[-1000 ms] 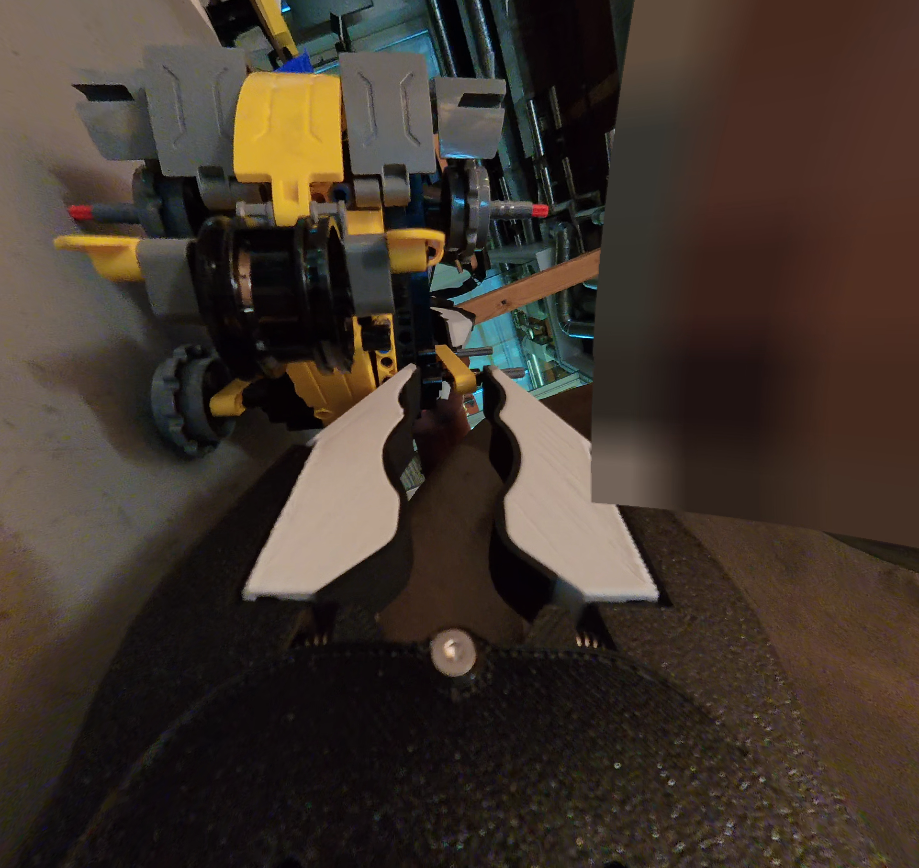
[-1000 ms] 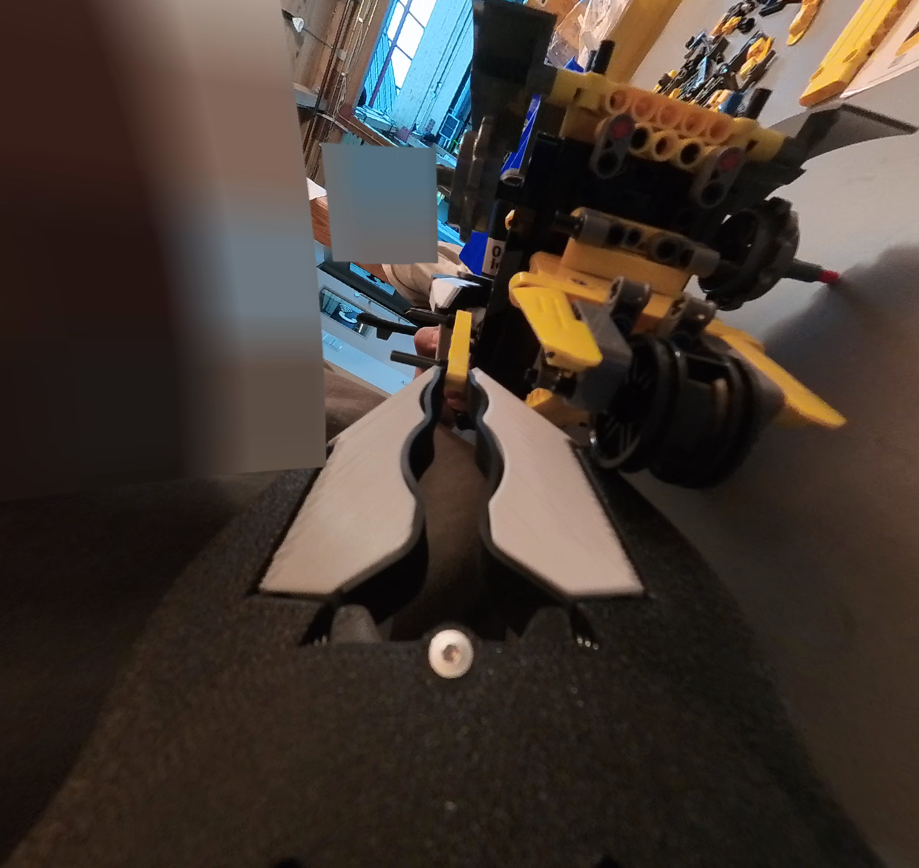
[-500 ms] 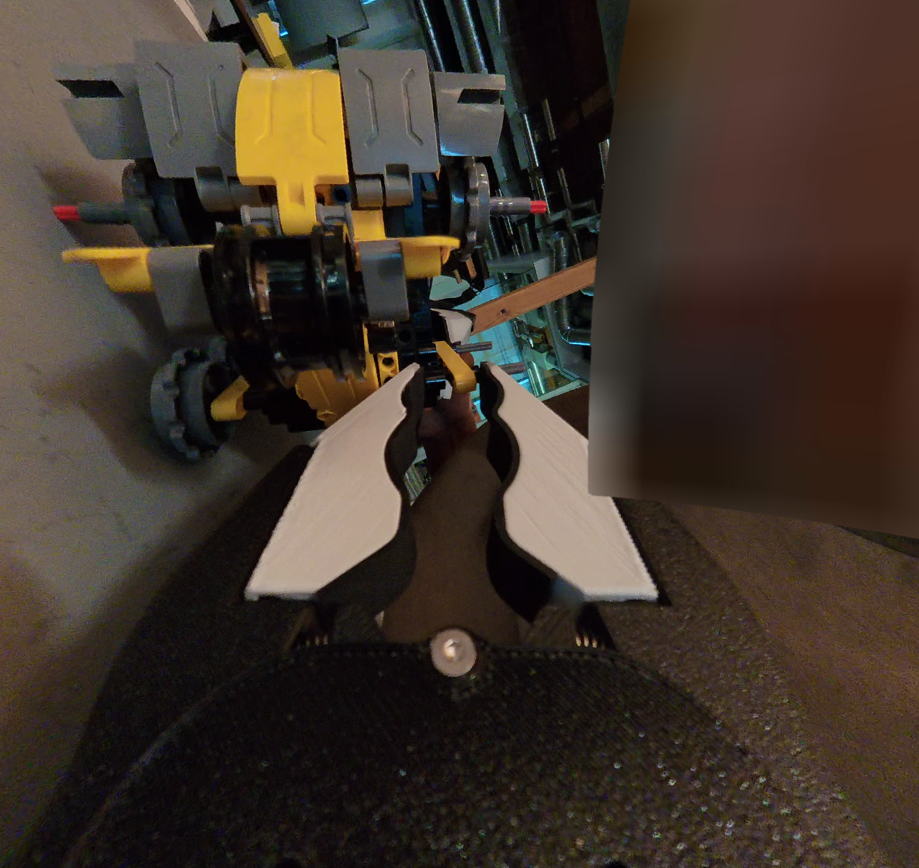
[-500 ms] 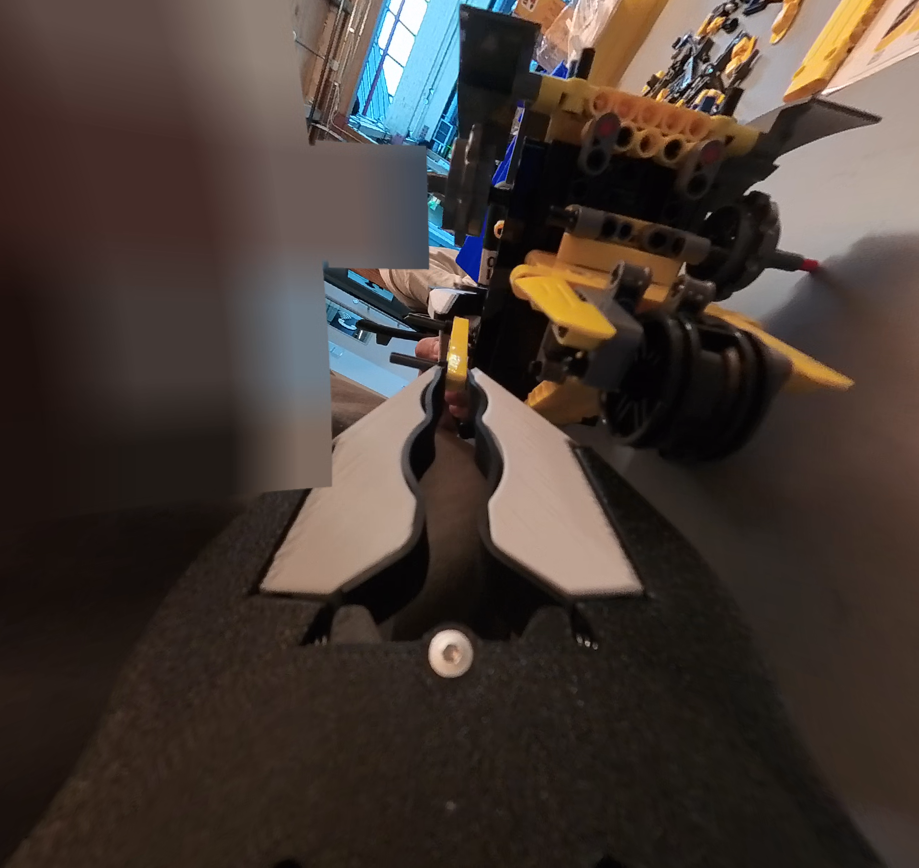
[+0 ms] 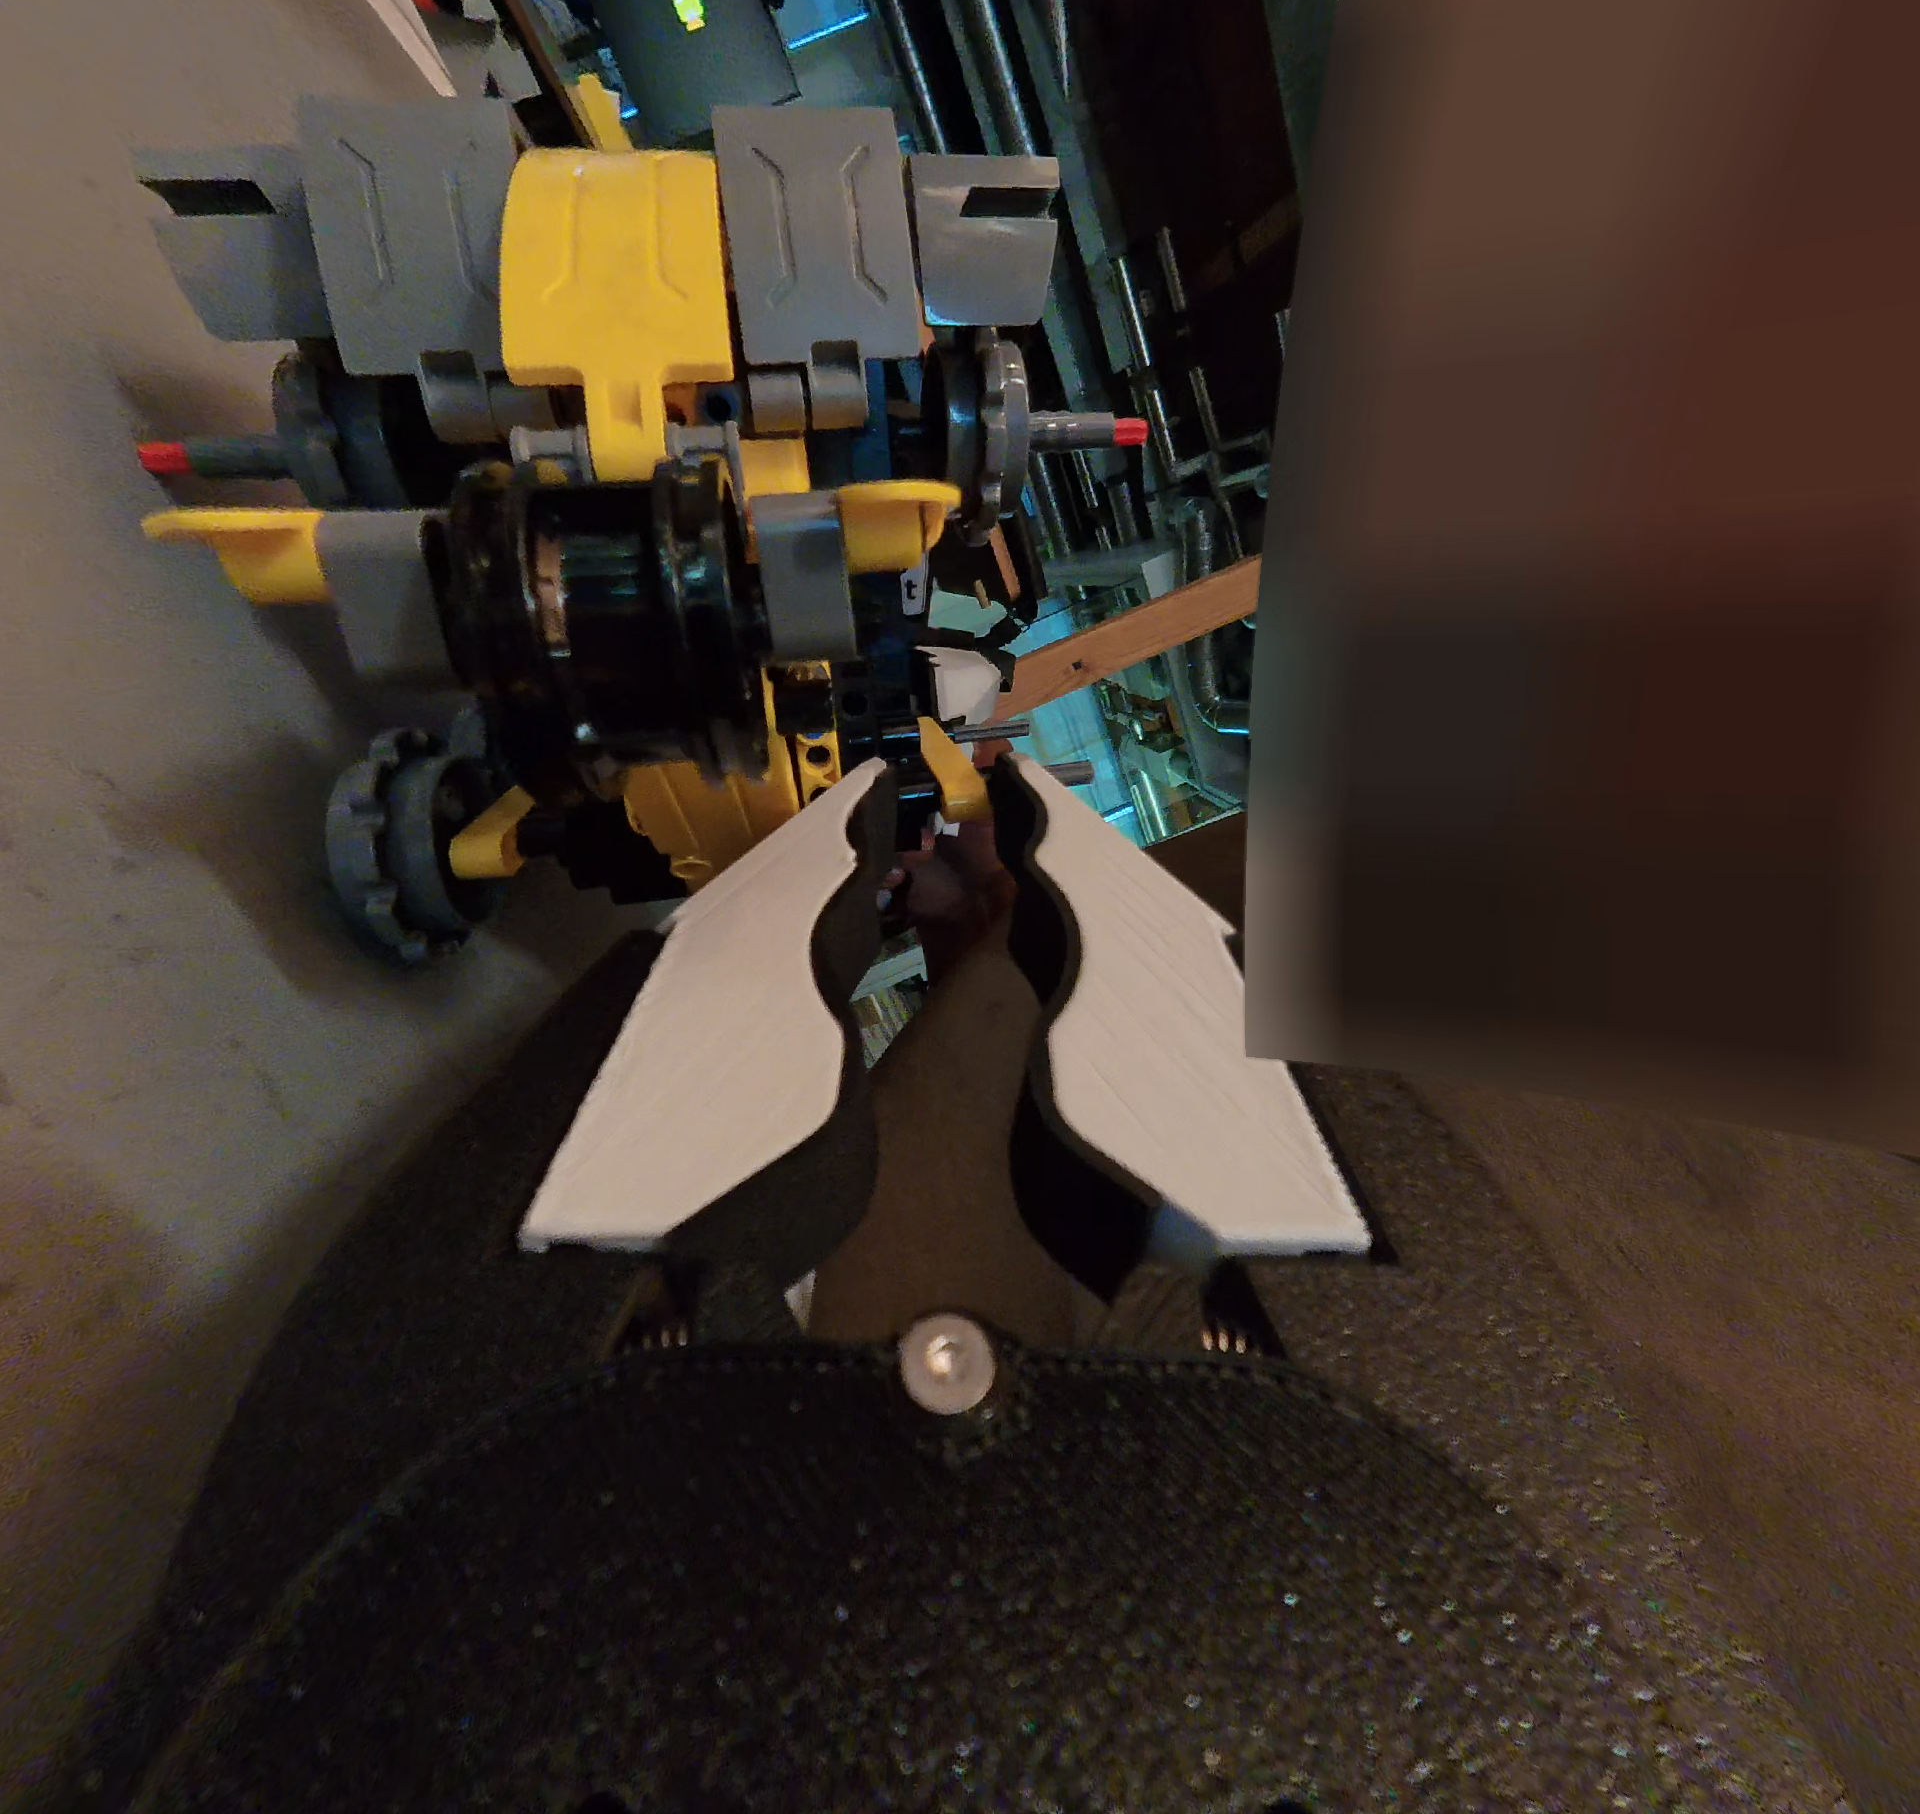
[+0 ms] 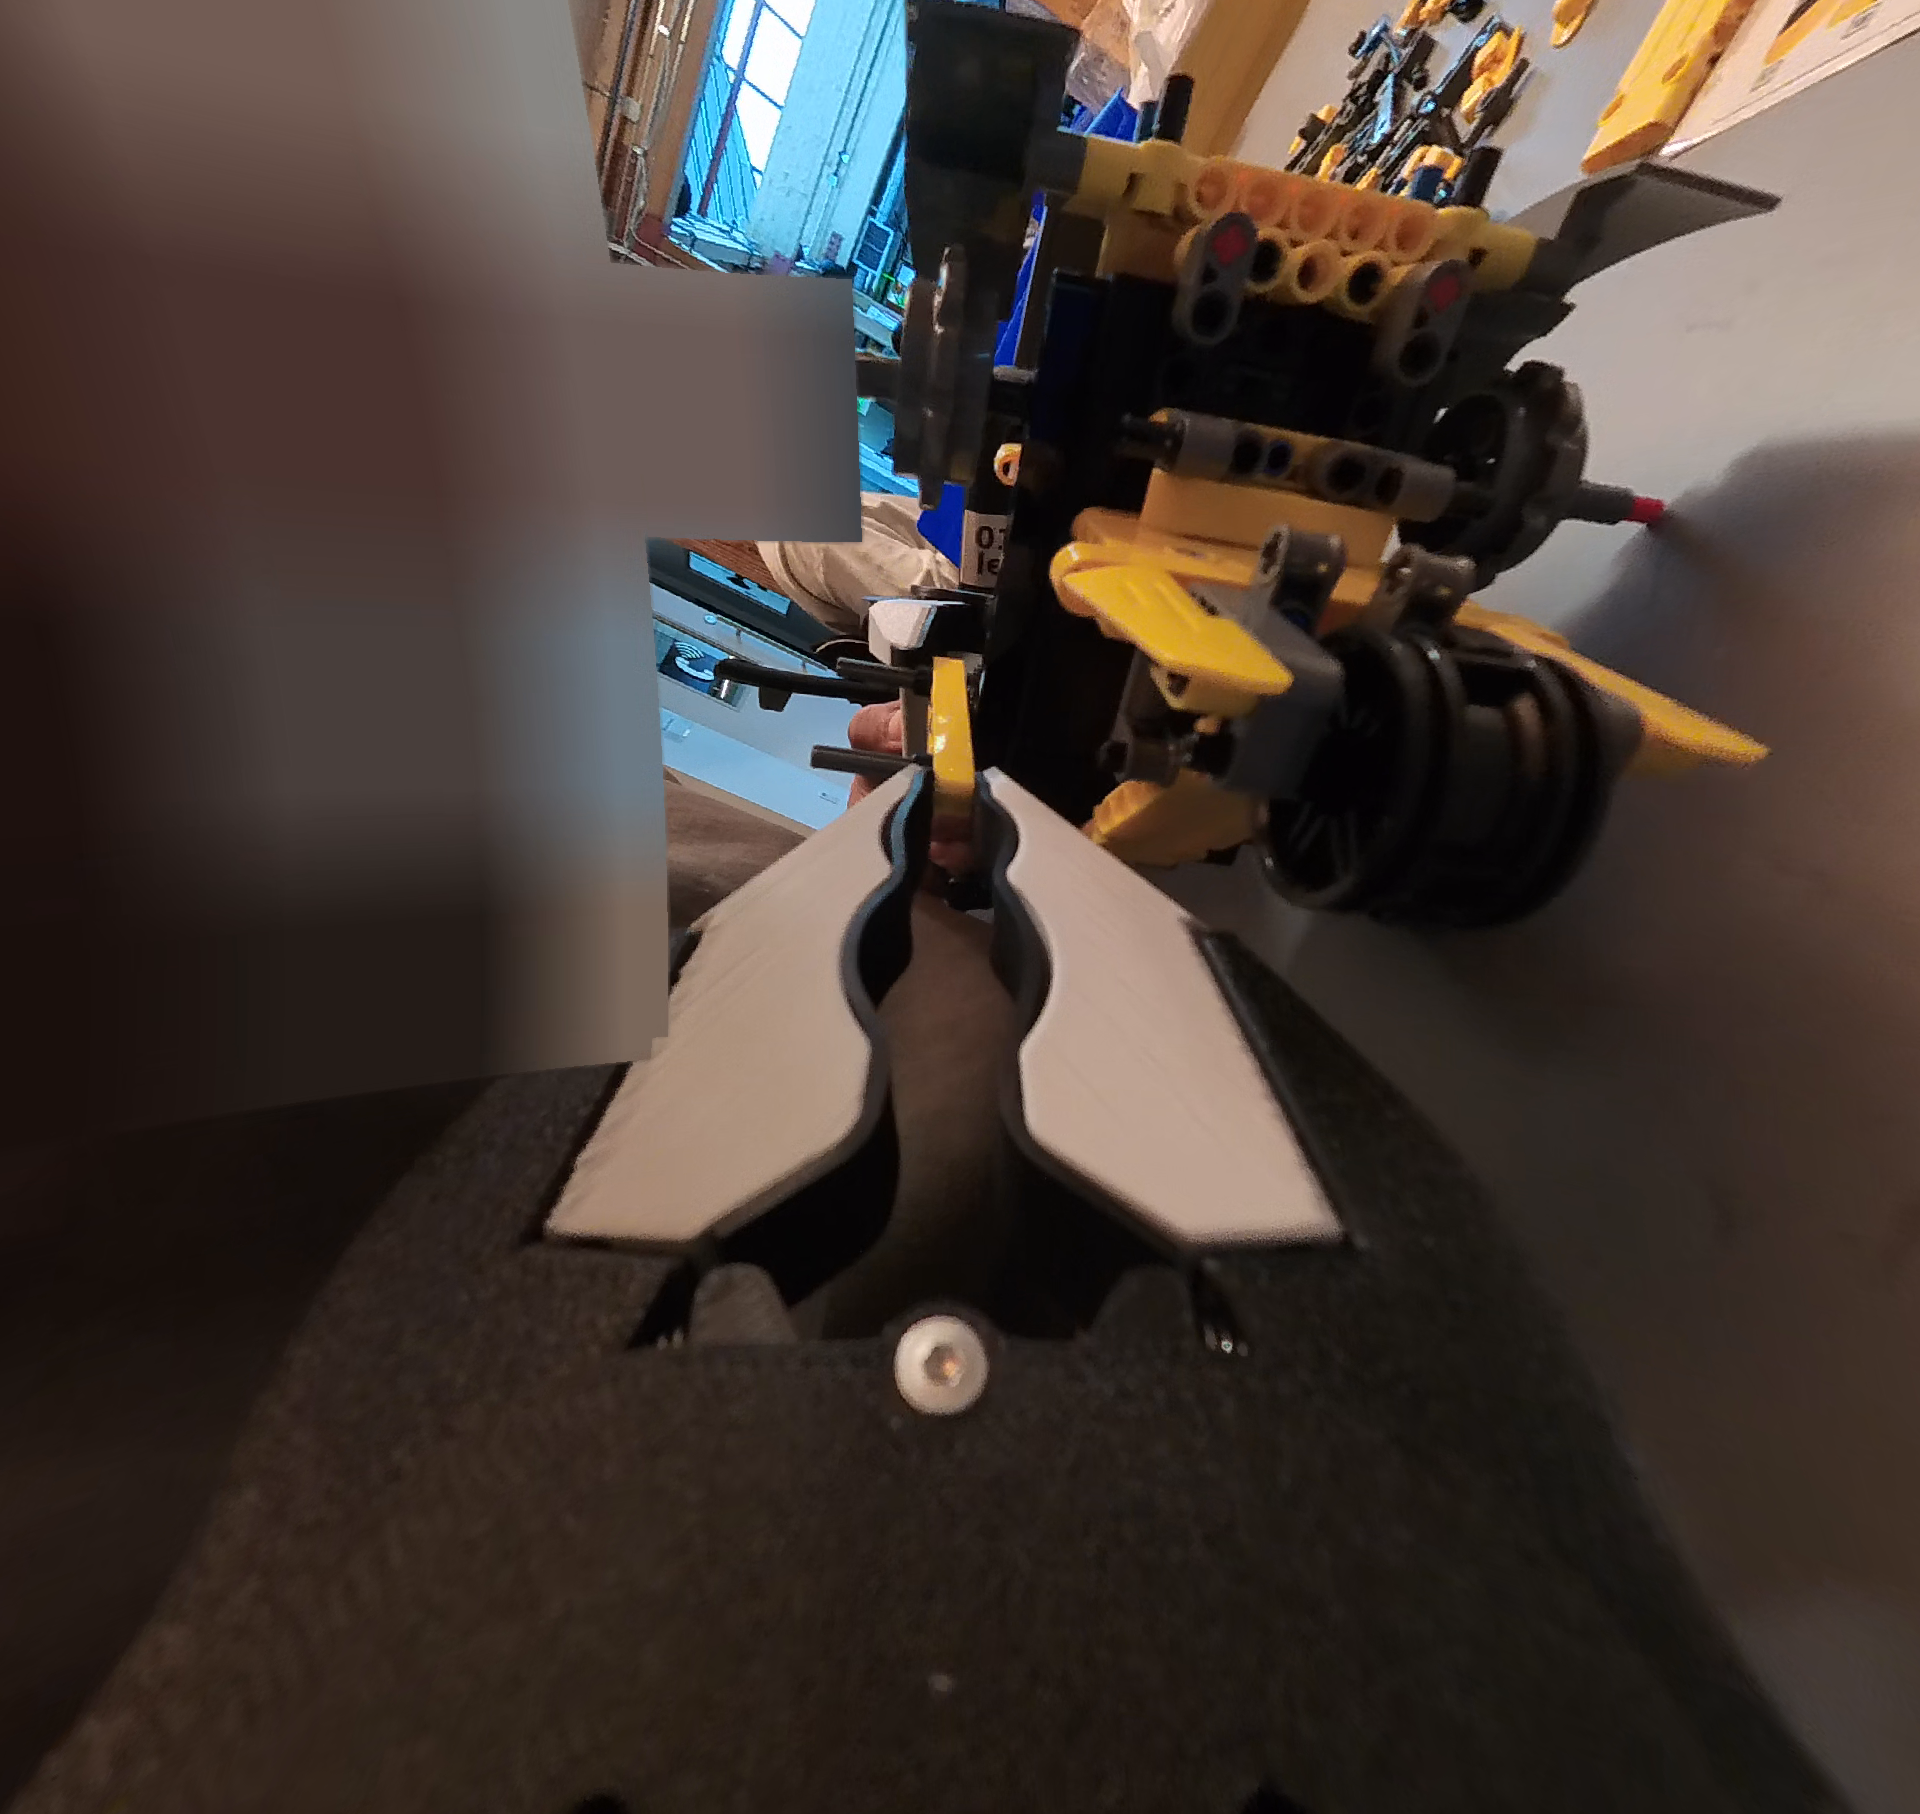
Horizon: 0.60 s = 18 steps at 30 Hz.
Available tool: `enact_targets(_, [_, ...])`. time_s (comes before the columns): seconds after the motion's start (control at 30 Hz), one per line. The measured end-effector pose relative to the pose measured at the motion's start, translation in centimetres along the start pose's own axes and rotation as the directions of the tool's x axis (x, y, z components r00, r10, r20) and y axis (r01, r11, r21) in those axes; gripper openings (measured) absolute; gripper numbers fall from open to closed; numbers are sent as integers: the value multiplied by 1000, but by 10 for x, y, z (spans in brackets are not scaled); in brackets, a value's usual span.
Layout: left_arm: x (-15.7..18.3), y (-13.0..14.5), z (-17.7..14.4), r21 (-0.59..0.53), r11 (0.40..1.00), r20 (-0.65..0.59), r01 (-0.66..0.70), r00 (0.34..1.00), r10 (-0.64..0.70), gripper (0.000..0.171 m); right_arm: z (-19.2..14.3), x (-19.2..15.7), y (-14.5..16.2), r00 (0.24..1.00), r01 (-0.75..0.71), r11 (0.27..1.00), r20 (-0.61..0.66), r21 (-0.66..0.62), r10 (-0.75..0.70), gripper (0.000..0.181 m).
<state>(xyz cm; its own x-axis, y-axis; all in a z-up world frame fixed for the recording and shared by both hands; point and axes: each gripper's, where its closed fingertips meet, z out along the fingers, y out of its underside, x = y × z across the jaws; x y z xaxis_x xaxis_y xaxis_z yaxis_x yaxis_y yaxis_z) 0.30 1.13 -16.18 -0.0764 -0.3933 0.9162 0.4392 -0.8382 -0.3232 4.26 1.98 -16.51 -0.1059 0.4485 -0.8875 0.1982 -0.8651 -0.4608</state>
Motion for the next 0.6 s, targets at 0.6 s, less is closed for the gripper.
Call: enact_targets(0.6, [0,7,3,-48,991,59,-127,990,130,21,3,-6,6,988,157,985,8,-73,-156,35])
